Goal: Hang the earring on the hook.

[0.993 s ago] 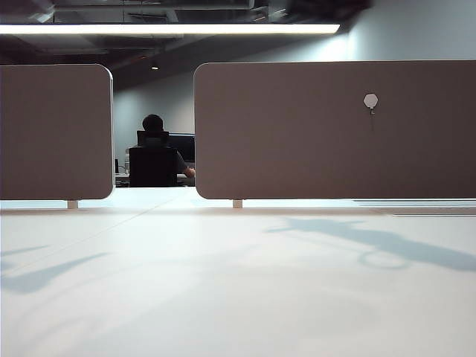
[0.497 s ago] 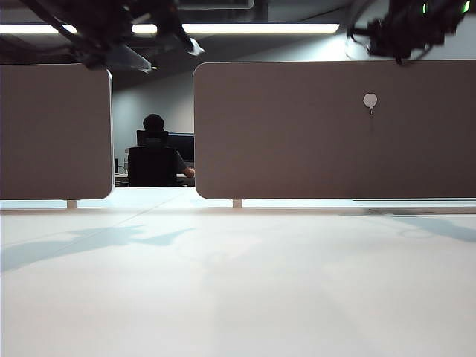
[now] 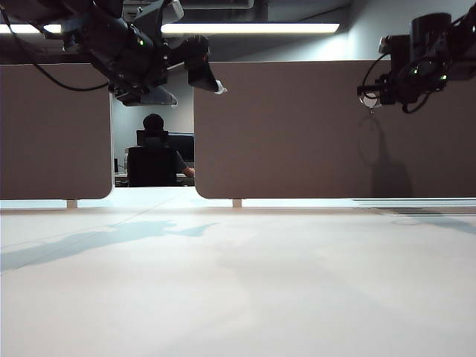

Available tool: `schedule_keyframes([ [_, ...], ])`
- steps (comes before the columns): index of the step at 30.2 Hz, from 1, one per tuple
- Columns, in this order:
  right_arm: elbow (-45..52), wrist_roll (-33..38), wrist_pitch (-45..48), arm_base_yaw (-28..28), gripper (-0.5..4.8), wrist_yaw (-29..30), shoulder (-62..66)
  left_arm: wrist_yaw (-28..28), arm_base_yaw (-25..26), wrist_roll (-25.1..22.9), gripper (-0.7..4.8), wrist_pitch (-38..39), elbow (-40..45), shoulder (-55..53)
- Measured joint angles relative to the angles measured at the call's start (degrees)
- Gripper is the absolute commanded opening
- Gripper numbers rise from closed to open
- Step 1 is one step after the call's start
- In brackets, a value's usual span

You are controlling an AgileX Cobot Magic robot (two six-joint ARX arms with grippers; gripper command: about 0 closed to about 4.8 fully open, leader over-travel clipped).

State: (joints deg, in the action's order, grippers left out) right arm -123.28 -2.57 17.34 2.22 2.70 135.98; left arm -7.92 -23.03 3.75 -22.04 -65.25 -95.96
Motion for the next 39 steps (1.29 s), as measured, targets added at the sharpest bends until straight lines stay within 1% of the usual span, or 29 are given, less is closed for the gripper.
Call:
schedule_keyframes([
  [5,-5.73,-1.14,-1.88,0.68,-0.06,0.11,4.68,0.0,0.02,-0.07,4.79,-0.46,-0.07,-0.2],
  [9,-5.99,-3.26,-2.43,1.03,-0.06,0.57,5.64,-0.02,0.02,-0.07,4.79,-0.46,-0.11,-0.39],
  [14,-6.08,-6.84,-3.61,0.98,-0.06,3.56,6.56,0.0,0.02,-0.07,4.79,-0.48,-0.11,-0.37],
  [30,-6.1,-12.07,-2.71,0.42,-0.04,3.37,6.91,-0.11,0.02,-0.07,4.79,-0.28,-0.13,-0.37],
  [31,-6.1,-12.11,-2.73,0.42,0.03,3.37,6.91,-0.39,0.02,-0.04,4.79,0.02,-0.15,-0.37],
  [35,-6.1,-12.35,-3.21,0.42,1.32,3.58,6.91,-0.68,0.02,-0.07,4.79,0.48,-0.15,-0.37],
  [36,-6.1,-12.33,-3.52,0.35,1.4,3.65,6.97,-0.68,0.02,-0.07,4.79,0.48,-0.15,-0.37],
  [39,-6.08,-12.33,-4.09,0.24,1.41,4.02,7.23,-0.68,0.02,-0.07,4.79,0.9,-0.15,-0.37],
])
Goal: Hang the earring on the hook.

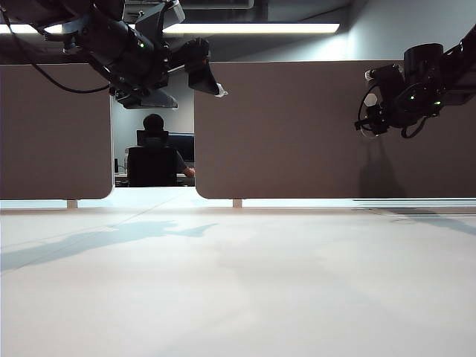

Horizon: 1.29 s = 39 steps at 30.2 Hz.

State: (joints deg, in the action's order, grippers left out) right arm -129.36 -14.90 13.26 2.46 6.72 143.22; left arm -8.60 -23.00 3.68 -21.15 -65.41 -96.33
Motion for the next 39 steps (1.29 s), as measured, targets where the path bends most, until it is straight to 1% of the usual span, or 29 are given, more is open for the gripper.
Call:
schedule_keyframes([
  [8,0.0,-0.09,-0.33,0.02,1.54,-0.02,0.02,0.0,0.02,0.0,4.79,1.44,0.0,0.0],
  [10,0.0,-0.11,-0.33,0.02,1.82,-0.11,0.02,0.0,0.02,0.0,4.79,1.49,0.0,0.0],
  [13,0.0,-0.09,-0.35,0.0,1.86,-1.53,-0.04,0.0,0.0,0.0,4.79,1.75,0.0,0.0],
  [15,0.02,-0.13,-0.9,0.02,2.02,-2.95,-0.39,0.0,0.0,0.0,4.79,2.05,0.0,0.0],
  [23,0.02,-0.15,-4.35,0.04,2.04,-5.27,-4.28,0.0,0.0,0.0,4.79,2.86,0.0,0.24],
  [27,0.02,-0.63,-8.52,0.04,2.03,-6.12,-7.1,-0.07,-0.02,0.0,4.79,3.15,0.02,1.73],
  [28,0.02,-0.96,-9.84,0.04,1.95,-6.93,-7.89,-0.15,-0.02,0.0,4.79,3.41,0.02,2.47],
  [29,0.02,-1.29,-10.99,0.04,1.64,-7.56,-8.55,-0.22,-0.02,0.02,4.79,3.52,0.02,3.21],
  [30,0.02,-1.46,-13.14,0.04,1.01,-8.15,-9.46,-0.24,-0.02,0.0,4.79,3.65,0.02,4.2],
  [31,0.02,-1.38,-15.17,0.04,-0.07,-8.31,-10.27,-0.24,-0.04,0.0,4.79,3.96,0.02,5.03],
  [32,0.04,-1.05,-17.68,0.04,0.03,-8.31,-11.19,-0.24,-0.04,0.0,4.79,4.55,0.02,6.25],
  [33,0.04,0.13,-21.31,0.02,-0.05,-8.17,-12.5,-0.24,-0.04,0.0,4.79,5.31,0.02,7.52],
  [35,0.04,3.45,-27.93,-0.24,-0.05,-7.02,-15.1,-0.24,-0.04,0.02,3.41,7.5,0.02,10.23],
  [36,0.0,5.75,-30.53,-0.46,-0.05,-5.53,-16.37,-0.24,-0.04,0.0,2.43,8.66,0.0,11.43],
  [39,0.0,9.07,-37.44,-1.7,-0.05,-0.83,-19.19,-0.22,-0.07,-0.13,0.03,14.69,0.0,15.89],
])
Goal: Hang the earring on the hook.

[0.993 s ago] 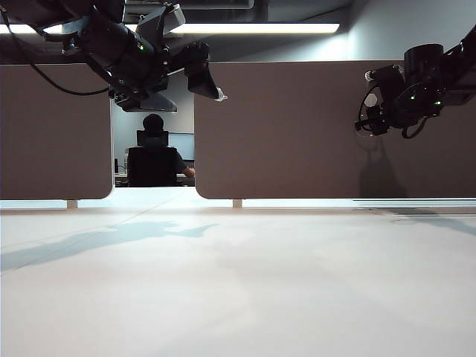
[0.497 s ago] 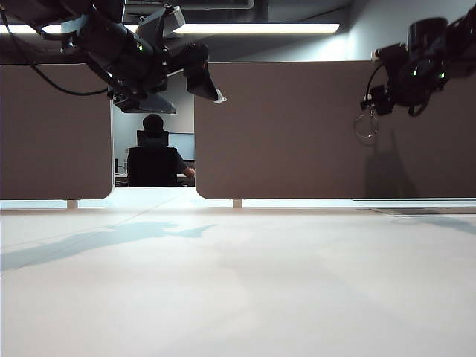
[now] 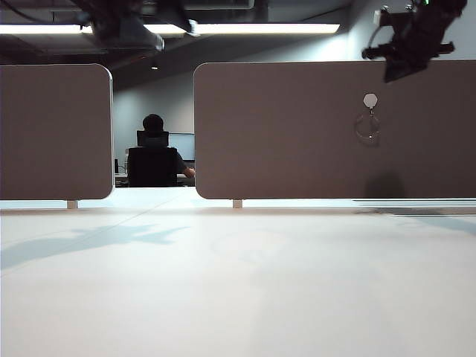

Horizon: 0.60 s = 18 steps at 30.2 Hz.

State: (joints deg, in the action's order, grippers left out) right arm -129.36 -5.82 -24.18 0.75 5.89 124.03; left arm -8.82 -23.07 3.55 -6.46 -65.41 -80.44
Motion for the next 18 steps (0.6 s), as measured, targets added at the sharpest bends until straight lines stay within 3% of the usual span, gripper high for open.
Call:
schedule_keyframes([
  [5,0.48,0.39,-10.88,-5.09,-0.05,1.33,-3.89,-0.02,-0.02,0.17,-0.05,12.5,0.0,6.82],
  [10,1.29,-0.68,-11.98,-10.82,-0.05,-1.68,-11.5,0.0,-0.02,0.13,-0.05,21.92,0.09,14.53],
  [14,3.34,0.26,-12.46,-13.79,-0.05,-1.95,-19.8,2.03,-0.09,0.07,-0.05,24.35,0.22,25.24],
  [18,12.09,0.04,-14.58,-17.77,-0.05,-3.5,-29.33,5.44,-0.09,-0.02,-0.05,27.43,-0.22,35.17],
])
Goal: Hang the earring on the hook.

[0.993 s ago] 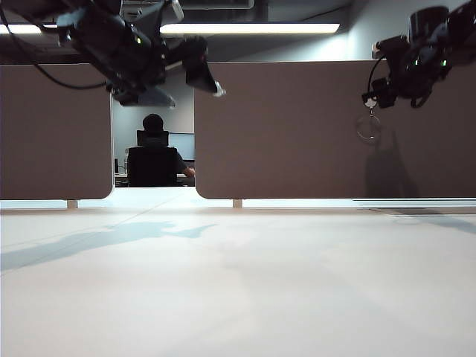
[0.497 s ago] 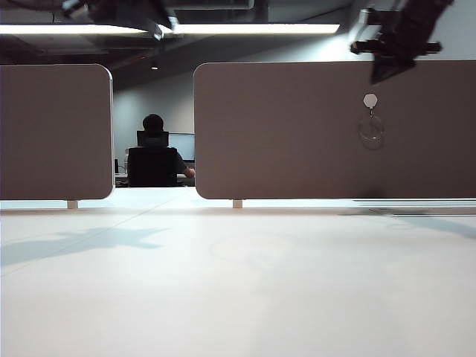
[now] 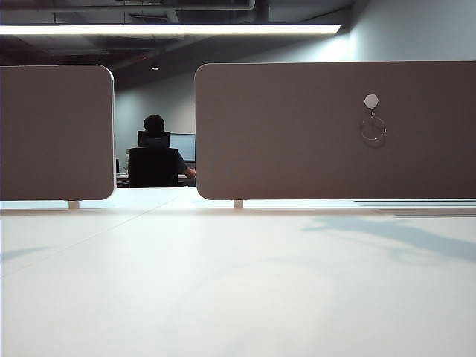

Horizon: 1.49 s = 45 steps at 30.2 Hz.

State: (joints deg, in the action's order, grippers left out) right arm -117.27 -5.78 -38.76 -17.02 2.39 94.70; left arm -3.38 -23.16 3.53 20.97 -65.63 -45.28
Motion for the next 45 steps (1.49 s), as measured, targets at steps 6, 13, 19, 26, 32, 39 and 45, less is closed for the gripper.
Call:
schedule_keyframes([
  [6,22.43,-0.22,3.67,-5.88,-0.05,-1.51,-21.35,3.04,-0.02,0.07,-0.05,9.16,4.76,16.7],
  [13,44.52,0.24,9.49,-9.27,-0.05,-0.59,-43.23,3.82,-0.02,0.37,-0.05,14.82,11.13,35.5],
  [19,64.67,4.59,10.75,-9.01,-0.05,1.84,-59.04,2.64,-0.04,2.82,-0.05,19.3,18.49,44.98],
  [26,87.58,10.82,19.76,-9.27,-0.05,4.66,-73.42,-2.89,0.33,3.93,-0.05,11.19,30.4,44.54],
  [32,100.1,11.34,32.2,-9.25,-0.05,5.95,-81.02,-3.1,0.28,5.14,-0.05,-2.27,43.56,44.28],
  [39,106.18,11.39,32.87,-9.31,-0.05,7.69,-82.6,-3.1,0.31,8.74,-0.05,-7.45,56.59,44.33],
  [45,109.85,11.39,33.07,-9.31,-0.05,7.74,-82.58,-3.08,0.31,9.18,-0.05,-10.34,61.86,44.37],
])
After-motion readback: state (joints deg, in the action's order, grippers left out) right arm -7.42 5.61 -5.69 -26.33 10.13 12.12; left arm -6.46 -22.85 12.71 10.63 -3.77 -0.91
